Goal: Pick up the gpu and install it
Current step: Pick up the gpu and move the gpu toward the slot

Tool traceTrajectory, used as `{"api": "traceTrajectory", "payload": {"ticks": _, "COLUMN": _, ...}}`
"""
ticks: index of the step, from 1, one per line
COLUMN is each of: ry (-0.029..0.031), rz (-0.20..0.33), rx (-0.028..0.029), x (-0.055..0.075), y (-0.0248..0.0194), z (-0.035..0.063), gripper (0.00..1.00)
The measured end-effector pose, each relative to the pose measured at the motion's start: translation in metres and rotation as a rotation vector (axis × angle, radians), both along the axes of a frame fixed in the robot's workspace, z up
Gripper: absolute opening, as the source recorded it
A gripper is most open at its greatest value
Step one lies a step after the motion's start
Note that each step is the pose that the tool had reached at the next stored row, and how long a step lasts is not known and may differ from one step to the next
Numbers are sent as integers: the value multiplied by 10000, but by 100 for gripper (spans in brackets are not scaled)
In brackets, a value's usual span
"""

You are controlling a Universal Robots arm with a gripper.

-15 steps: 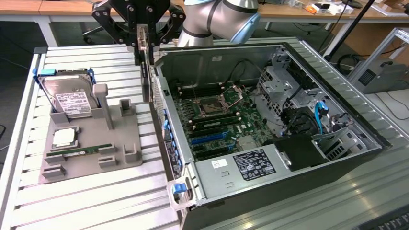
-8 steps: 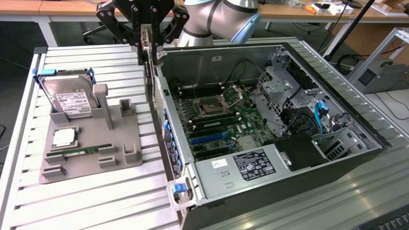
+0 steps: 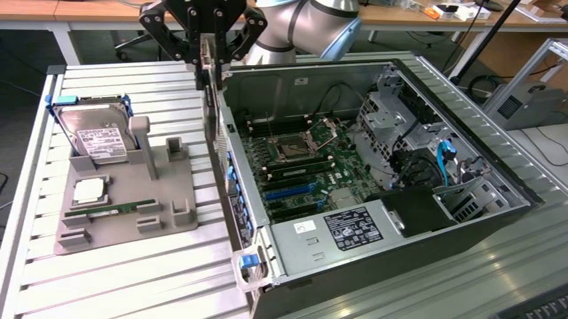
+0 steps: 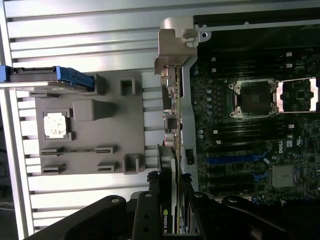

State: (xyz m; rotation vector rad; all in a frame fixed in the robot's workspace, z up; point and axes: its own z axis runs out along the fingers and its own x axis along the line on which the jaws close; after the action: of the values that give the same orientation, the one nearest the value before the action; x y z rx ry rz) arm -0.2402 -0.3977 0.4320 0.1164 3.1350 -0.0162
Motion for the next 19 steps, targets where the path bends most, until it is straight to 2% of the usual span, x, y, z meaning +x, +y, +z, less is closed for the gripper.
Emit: {"api": "traceTrajectory", "payload": {"ticks": 19, "ry": 1, "rz": 0, "rx": -1, "x": 127, "y": 0, "z": -1, "gripper": 27}}
